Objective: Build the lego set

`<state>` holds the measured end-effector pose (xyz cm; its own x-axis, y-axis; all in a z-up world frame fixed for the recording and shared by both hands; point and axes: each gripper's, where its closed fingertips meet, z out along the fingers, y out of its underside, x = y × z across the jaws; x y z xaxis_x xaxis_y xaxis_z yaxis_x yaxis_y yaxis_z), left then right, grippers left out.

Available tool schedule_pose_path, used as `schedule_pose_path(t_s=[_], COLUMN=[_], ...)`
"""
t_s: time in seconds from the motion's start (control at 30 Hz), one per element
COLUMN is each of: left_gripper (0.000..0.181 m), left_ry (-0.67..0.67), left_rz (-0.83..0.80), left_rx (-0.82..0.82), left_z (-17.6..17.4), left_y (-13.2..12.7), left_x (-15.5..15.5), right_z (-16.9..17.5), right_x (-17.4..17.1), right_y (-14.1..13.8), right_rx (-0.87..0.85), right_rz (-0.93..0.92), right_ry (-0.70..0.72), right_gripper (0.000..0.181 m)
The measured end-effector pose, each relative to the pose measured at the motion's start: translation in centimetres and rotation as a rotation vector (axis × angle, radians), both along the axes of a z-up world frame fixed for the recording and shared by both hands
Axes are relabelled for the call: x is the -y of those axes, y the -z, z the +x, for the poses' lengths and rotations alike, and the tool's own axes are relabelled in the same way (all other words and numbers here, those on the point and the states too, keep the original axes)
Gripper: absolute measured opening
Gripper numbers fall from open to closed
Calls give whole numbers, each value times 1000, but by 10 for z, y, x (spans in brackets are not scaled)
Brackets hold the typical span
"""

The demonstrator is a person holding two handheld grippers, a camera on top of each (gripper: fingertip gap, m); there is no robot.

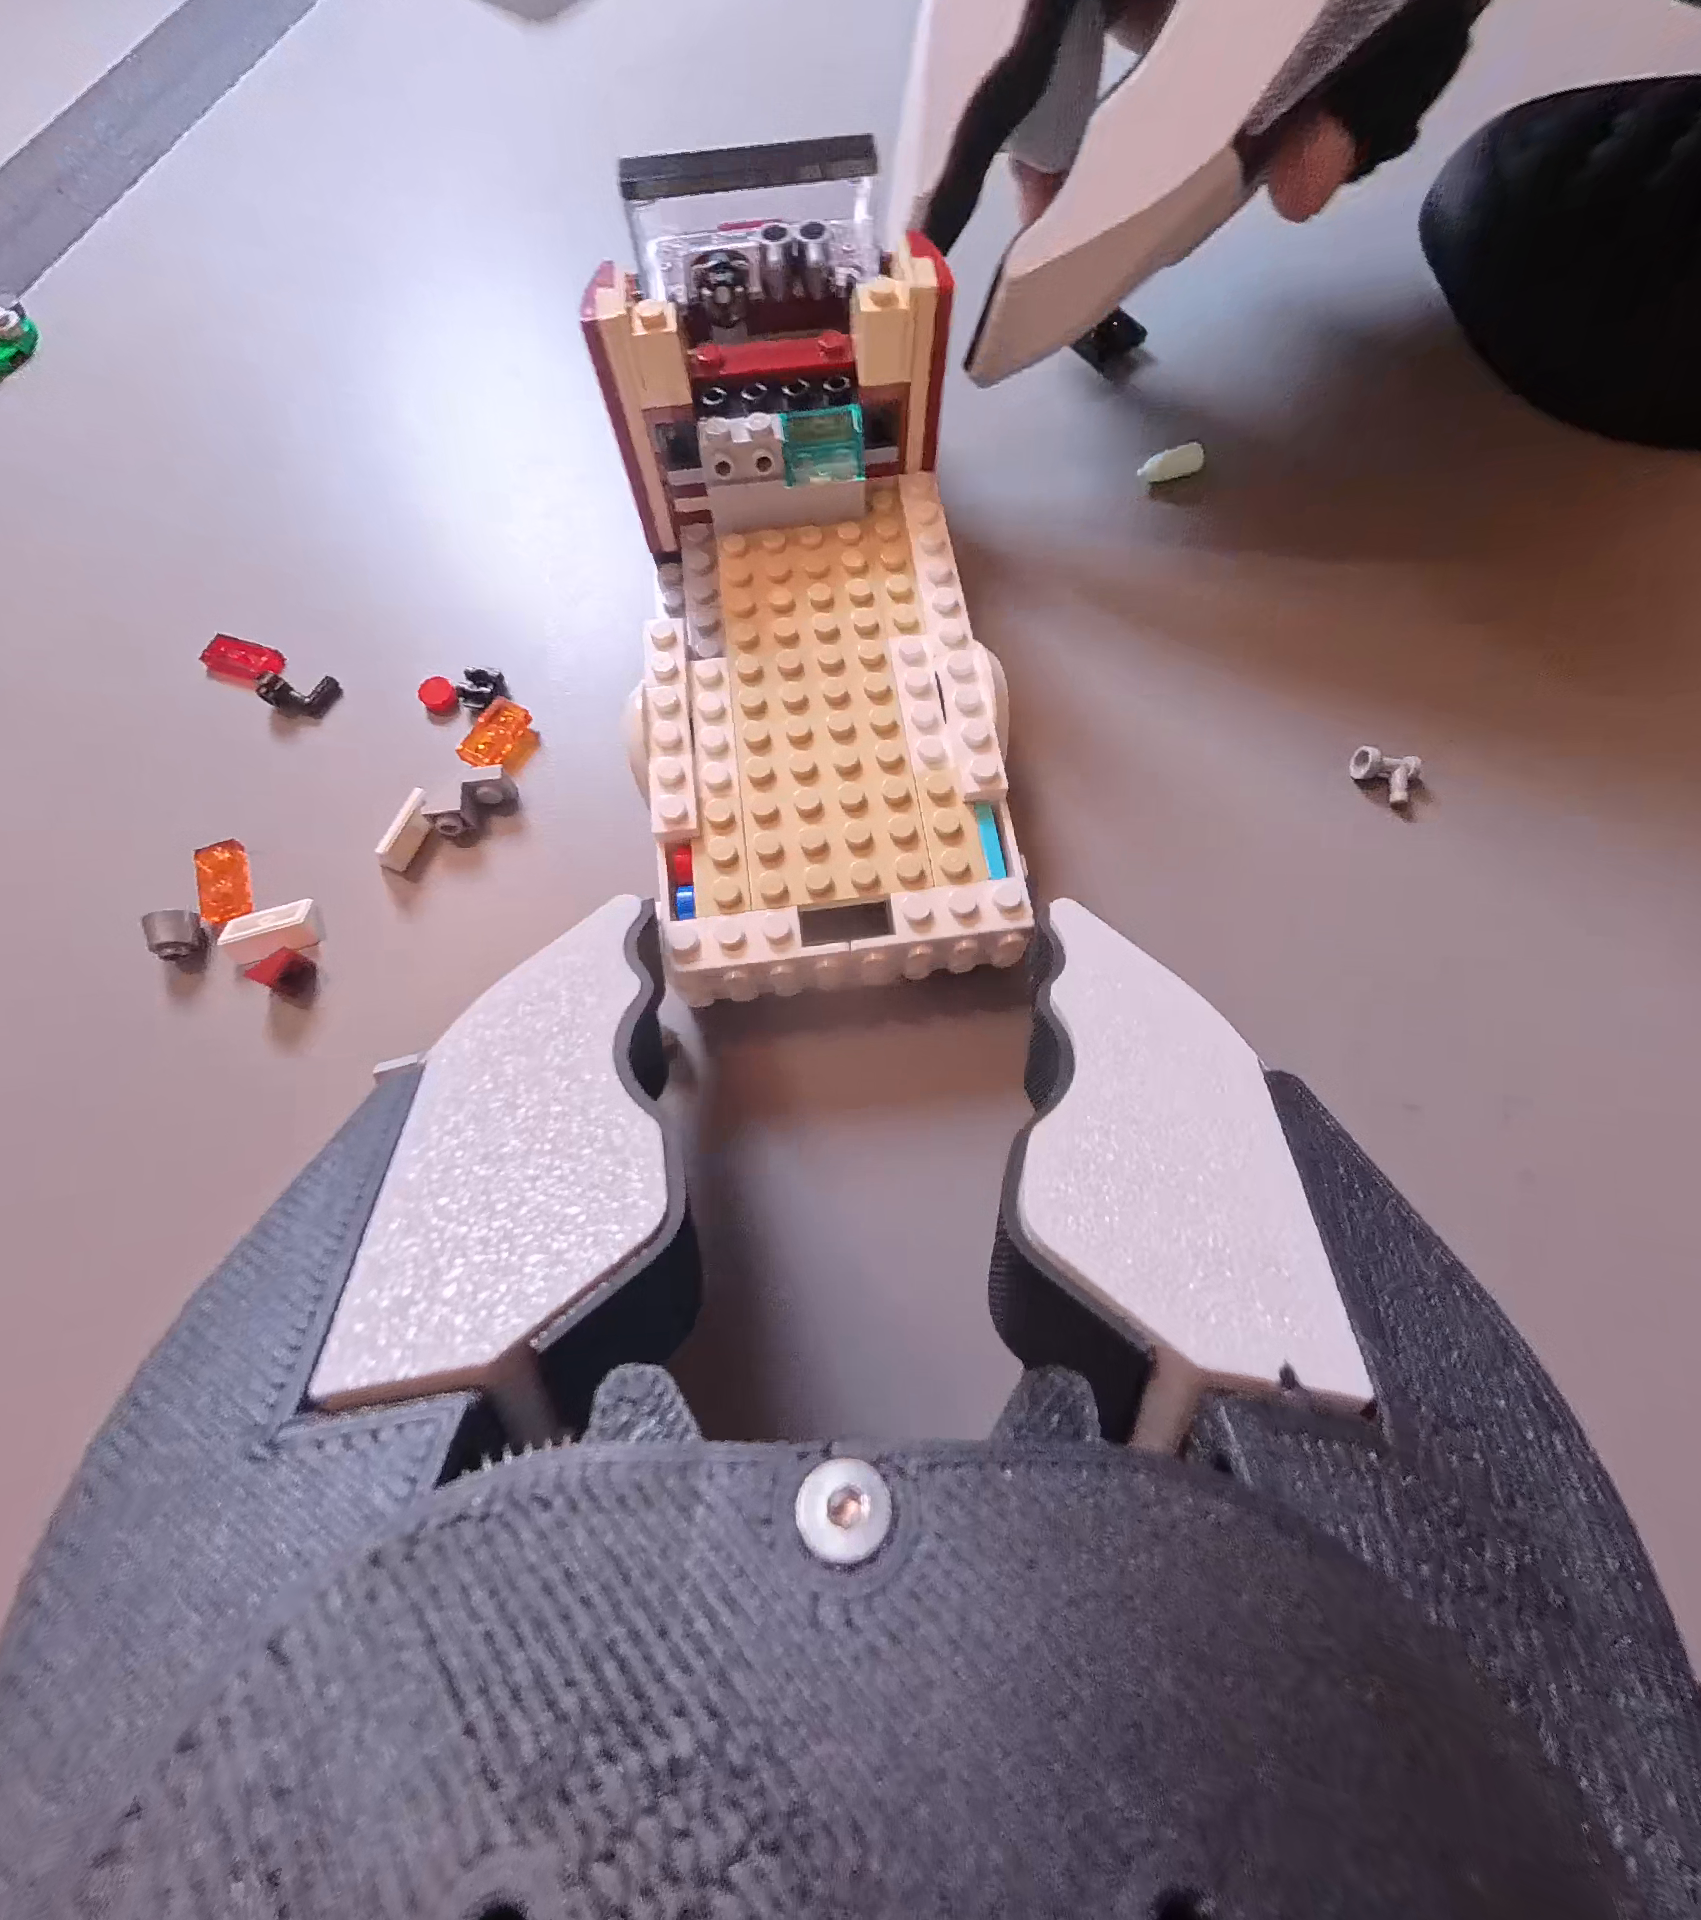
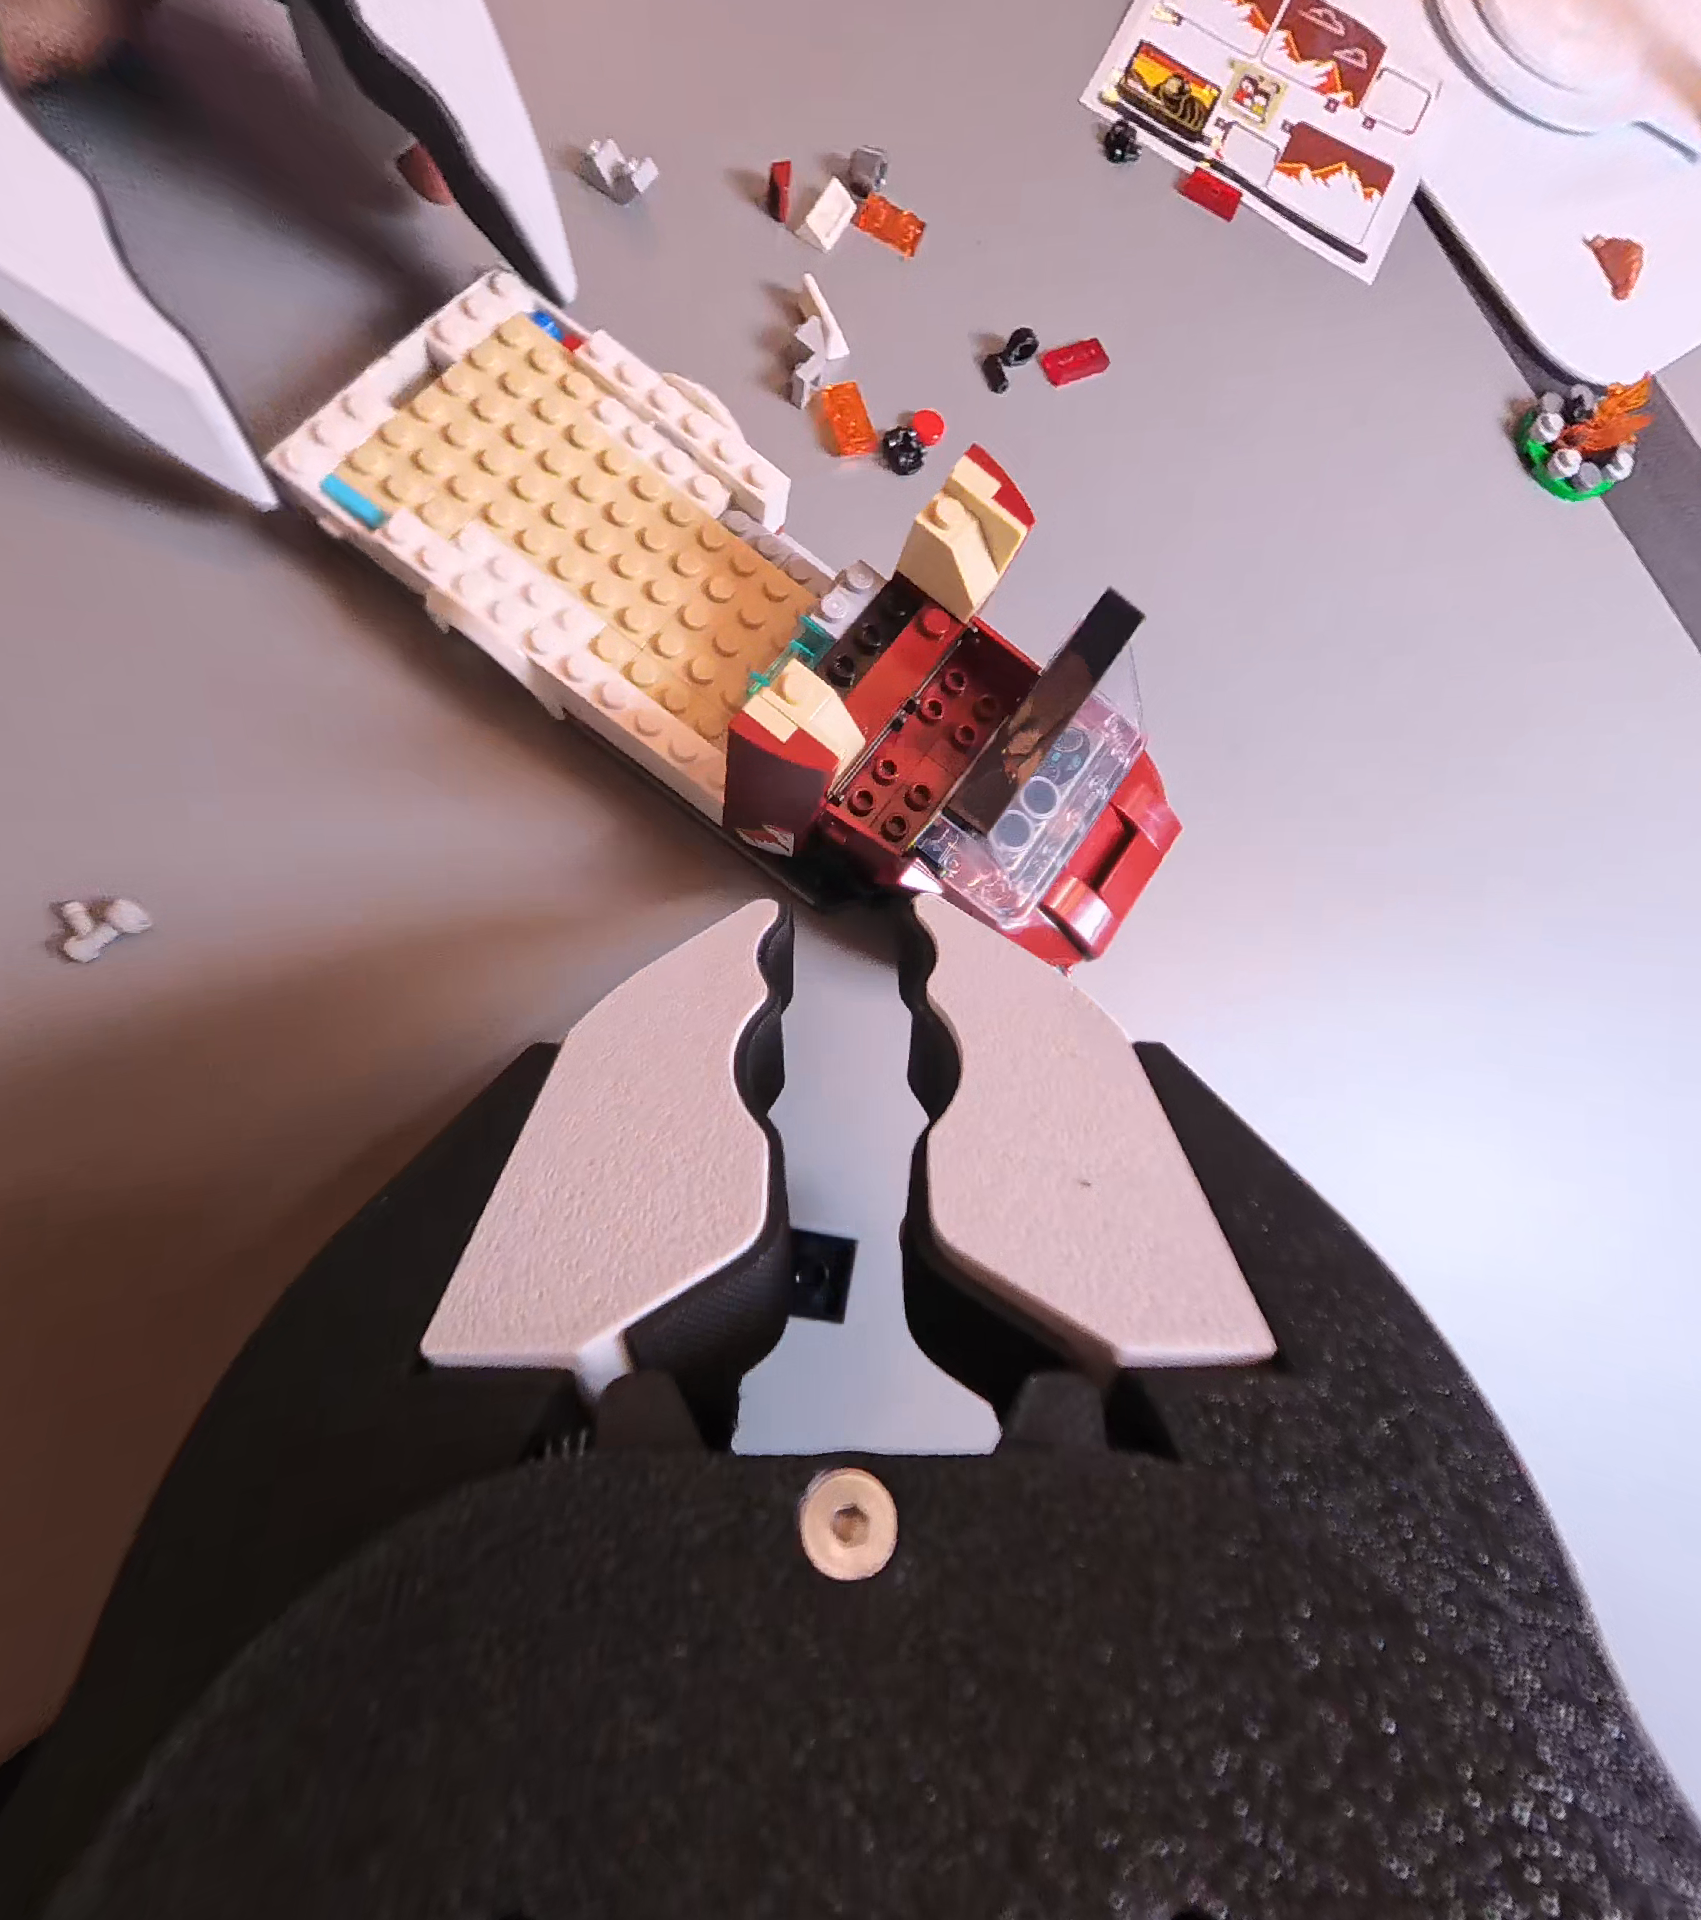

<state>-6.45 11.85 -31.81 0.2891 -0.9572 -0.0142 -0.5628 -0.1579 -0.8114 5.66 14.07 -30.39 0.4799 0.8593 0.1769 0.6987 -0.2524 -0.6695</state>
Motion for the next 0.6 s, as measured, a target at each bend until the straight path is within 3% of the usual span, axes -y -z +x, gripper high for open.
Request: schedule_pose_path(t_s=[0.6], left_gripper=[47], left_ry=[171], left_rz=[57], left_rx=[1], left_z=[18], left_y=[-1], left_x=[31], right_z=[-9], right_x=[-38], right_y=[-1], right_rx=[-127], right_rz=[-2], right_ry=[63], right_gripper=[19])
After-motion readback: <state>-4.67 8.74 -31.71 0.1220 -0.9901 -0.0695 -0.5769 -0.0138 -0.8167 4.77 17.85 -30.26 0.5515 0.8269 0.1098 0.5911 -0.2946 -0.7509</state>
